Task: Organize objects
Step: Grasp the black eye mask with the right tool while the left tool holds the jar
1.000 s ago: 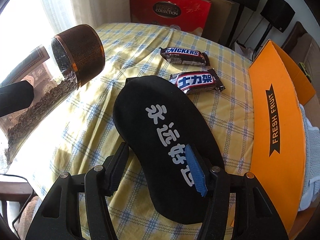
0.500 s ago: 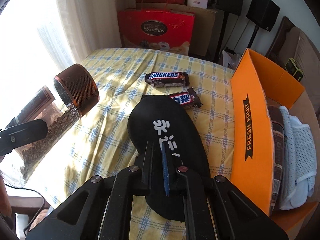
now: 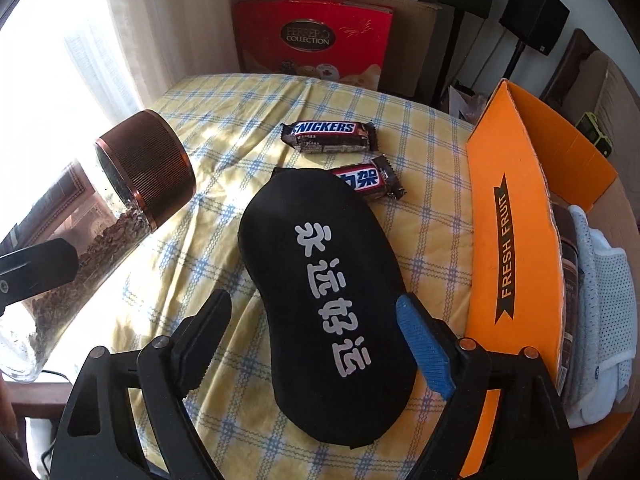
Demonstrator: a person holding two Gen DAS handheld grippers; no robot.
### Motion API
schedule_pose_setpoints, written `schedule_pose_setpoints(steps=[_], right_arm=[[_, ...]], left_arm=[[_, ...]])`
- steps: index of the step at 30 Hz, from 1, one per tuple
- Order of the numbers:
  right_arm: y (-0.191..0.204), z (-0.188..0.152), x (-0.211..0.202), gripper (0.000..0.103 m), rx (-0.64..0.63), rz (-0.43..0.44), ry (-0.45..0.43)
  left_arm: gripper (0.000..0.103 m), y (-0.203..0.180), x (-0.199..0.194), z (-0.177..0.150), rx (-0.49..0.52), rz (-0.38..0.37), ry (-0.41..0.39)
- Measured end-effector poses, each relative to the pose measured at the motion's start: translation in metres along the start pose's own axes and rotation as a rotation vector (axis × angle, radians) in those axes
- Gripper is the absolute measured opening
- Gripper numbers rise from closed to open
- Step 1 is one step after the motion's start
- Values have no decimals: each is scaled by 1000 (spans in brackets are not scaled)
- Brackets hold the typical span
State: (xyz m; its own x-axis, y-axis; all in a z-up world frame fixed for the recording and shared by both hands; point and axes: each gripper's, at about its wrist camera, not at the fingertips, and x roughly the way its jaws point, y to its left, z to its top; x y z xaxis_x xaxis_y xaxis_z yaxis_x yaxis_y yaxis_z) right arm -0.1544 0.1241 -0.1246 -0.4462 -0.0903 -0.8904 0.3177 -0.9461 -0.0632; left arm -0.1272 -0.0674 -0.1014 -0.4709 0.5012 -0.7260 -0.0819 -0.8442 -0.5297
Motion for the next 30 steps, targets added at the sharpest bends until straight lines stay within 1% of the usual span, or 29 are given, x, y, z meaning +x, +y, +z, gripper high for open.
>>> schedule_pose_setpoints(steps=[5,10,12,13,14,15,16,17,18,19,20,23,26,30], right_arm=[[-7,3,17,86,3,-6,39],[-11,-1,27,84,-3,26,67],[-11,-2,26,76,0,42,65],[-9,-2,24,67,-7,53,60],[-8,-1,22,48,-13,73,60],[-6,0,20,39,-15,93,65],[-3,1,18,30,-20,96,67],[1,1,16,22,-35,93,70],[4,1,15,19,-50,88,70],[8,1,14,12,-61,86,72],[10,0,13,9,-69,84,78],[10,-2,8,7,-55,75,59],[1,1,-7,6,-18,86,17],[-11,13,-34,5,17,108,-43]], left_arm=[[62,3,0,1,-5,0,2],[62,3,1,0,-6,-5,3],[62,2,1,0,-6,-5,3],[62,2,1,0,-7,-5,4],[62,2,1,0,-7,-5,4],[62,2,1,0,-7,-6,4],[62,1,1,-1,-8,-7,4],[62,1,1,-1,-9,-9,4],[62,0,1,-1,-10,-12,4],[62,-1,1,-2,-10,-14,4],[62,-2,1,-2,-8,-16,4],[62,-4,0,-2,-5,-16,2],[62,-4,-2,-1,-6,-17,-1],[62,-6,-3,2,-4,-24,-7]])
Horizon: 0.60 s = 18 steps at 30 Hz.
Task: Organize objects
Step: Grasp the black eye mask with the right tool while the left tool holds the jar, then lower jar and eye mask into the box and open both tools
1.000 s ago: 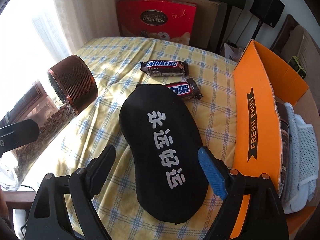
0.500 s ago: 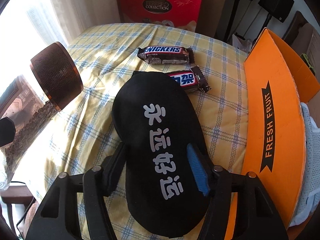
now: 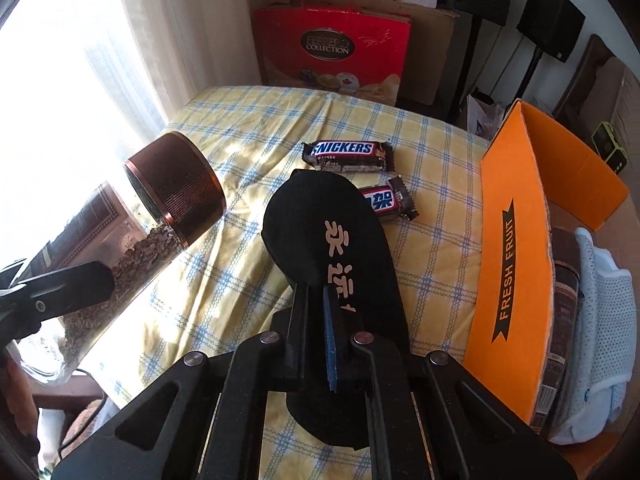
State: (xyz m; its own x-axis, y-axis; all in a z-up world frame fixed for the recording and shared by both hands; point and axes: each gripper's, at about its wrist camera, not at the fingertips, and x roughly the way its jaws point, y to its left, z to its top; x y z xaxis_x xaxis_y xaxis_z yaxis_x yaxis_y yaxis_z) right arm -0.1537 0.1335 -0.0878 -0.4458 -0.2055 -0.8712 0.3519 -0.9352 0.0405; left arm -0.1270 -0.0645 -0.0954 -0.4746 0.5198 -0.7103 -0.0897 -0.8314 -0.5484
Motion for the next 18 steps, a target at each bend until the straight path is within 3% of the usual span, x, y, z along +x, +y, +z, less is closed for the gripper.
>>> schedule_pose_setpoints(steps=[8,18], right_arm=[[-13,23,-59,5,52,50,-114],[-37,34,-110,5,79,-1,-181]], left_arm=[[62,-21,-7,9,23,-22,-18],[62,-79,-15,31,93,-71,-58]])
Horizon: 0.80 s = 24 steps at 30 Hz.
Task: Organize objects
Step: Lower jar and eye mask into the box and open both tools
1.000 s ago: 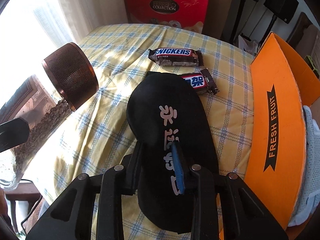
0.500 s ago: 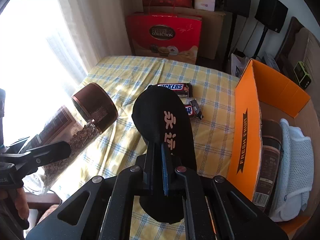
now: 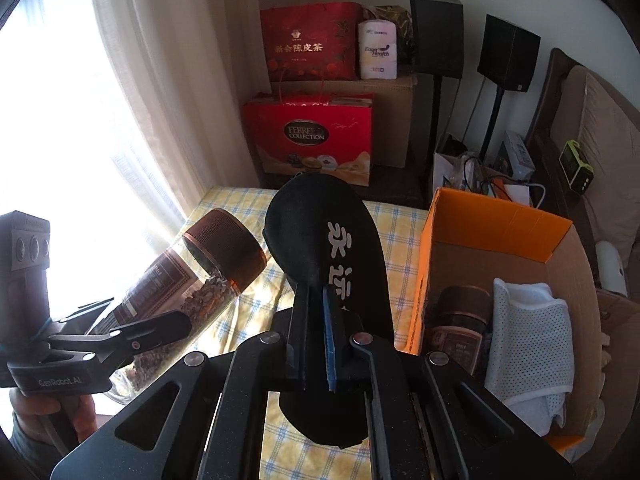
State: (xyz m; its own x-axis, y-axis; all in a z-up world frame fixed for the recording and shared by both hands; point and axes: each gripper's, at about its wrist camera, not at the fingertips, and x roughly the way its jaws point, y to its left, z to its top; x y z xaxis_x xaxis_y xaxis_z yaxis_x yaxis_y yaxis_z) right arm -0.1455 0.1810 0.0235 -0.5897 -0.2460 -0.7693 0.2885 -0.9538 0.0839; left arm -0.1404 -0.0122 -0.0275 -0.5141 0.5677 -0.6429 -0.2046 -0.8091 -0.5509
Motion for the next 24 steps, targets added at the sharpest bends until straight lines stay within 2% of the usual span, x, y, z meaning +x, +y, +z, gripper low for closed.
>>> schedule_pose_setpoints(steps=[6,12,19,24], right_arm=[[-35,4,-20,5,36,-57,-21],[-81,-5,-36,5,98,-118,-24],[-138,-28,-36,5,180,-191,14],[-164,-44,-21,5,213,-236,61]], left_arm=[[62,-43,19,13,40,-42,7],[62,-84,52,18,62,-95,46],[62,-124,91,9,101,-117,89],[62,-141,117,6,107,-108,106]])
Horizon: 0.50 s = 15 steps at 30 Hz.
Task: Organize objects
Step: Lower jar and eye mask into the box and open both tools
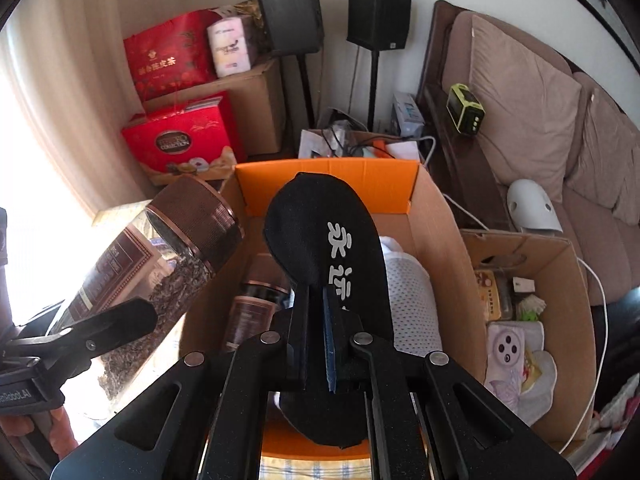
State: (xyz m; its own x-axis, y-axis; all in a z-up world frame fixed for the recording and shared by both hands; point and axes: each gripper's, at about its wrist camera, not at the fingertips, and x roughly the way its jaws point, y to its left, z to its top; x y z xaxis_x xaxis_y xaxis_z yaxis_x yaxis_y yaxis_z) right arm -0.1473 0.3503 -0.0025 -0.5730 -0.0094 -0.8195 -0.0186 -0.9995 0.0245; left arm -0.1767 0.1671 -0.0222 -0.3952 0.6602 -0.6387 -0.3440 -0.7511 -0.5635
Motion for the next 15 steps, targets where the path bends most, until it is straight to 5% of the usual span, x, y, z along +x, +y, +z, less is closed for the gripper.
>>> schedule_pose_setpoints(steps=[10,15], right_arm=[[-8,-21,46,8,3,23,80],[-13,-26,40,22,7,47,69]], left_arm=[[62,-9,52,24,47,53,31],[62,-10,74,44,129,92,80]])
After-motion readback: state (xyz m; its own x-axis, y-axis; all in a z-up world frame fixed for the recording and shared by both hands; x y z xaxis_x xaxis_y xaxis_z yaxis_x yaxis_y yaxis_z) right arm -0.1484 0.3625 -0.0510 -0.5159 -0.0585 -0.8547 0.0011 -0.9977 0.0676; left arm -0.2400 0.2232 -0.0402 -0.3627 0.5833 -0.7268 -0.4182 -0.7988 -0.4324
